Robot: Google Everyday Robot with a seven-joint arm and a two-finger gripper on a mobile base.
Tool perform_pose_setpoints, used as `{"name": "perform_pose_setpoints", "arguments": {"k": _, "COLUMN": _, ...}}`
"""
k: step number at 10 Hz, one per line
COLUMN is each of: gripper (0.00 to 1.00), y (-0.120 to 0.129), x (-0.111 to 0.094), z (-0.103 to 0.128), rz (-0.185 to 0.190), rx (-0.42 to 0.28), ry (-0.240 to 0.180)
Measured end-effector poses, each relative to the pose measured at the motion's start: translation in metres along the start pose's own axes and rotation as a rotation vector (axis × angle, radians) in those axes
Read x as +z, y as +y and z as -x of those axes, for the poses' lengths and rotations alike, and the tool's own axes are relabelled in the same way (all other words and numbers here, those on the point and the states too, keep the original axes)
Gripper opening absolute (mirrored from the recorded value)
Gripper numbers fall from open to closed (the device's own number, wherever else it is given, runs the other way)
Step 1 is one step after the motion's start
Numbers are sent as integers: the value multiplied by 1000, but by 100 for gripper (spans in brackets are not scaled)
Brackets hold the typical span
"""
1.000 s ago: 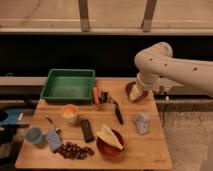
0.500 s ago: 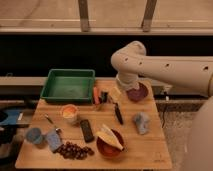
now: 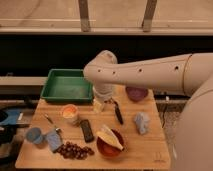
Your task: Place grapes in plastic cup
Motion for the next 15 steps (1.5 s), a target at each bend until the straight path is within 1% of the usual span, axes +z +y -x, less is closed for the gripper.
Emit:
{"name": "perform_pose_setpoints", "arguments": {"k": 4, "gripper": 80, "y": 1, "x": 0, "z": 1, "rz": 1, "rx": -2, "ry": -1}}
{"name": "perform_pose_setpoints", "arguments": {"k": 5, "gripper": 80, "y": 0, "x": 1, "z": 0, "rz": 7, "rx": -2, "ry": 0}}
{"name": "perform_pose_setpoints", "arguments": {"k": 6, "gripper": 80, "y": 2, "x": 6, "z": 0, "rz": 27, "rx": -21, "ry": -6}}
{"name": "perform_pose_setpoints", "arguments": {"k": 7, "gripper": 80, "y": 12, "x": 10, "z": 6, "rz": 50, "rx": -58, "ry": -20}}
{"name": "perform_pose_setpoints", "arguments": {"k": 8, "gripper": 80, "y": 24, "x": 10, "z": 13, "rz": 68, "rx": -94, "ry": -33}}
{"name": "perform_pose_setpoints", "arguments": {"k": 9, "gripper": 80, "y": 43, "x": 10, "z": 25, "rz": 88, "rx": -147, "ry": -49}}
{"name": "perform_pose_setpoints", "arguments": {"k": 10, "gripper": 80, "y": 75, "x": 9, "z": 45, "rz": 114, "rx": -221, "ry": -69}}
{"name": "perform_pose_setpoints", "arguments": {"k": 11, "gripper": 80, "y": 94, "x": 8, "z": 53, "rz": 126, "rx": -258, "ry": -80}}
{"name": "perform_pose_setpoints", "arguments": {"k": 12, "gripper": 80, "y": 123, "x": 7, "z": 60, "rz": 150, "rx": -319, "ry": -94}}
{"name": "perform_pose_setpoints", "arguments": {"k": 13, "gripper": 80, "y": 145, "x": 7, "z": 62, "rz": 170, "rx": -369, "ry": -103}}
{"name": "perform_pose_setpoints", "arguments": {"k": 14, "gripper": 80, "y": 161, "x": 7, "z": 63, "rz": 185, "rx": -404, "ry": -107}}
{"name": "perform_pose_setpoints", "arguments": {"k": 15, "gripper": 80, "y": 181, "x": 8, "z": 64, "rz": 205, "rx": -451, "ry": -107}}
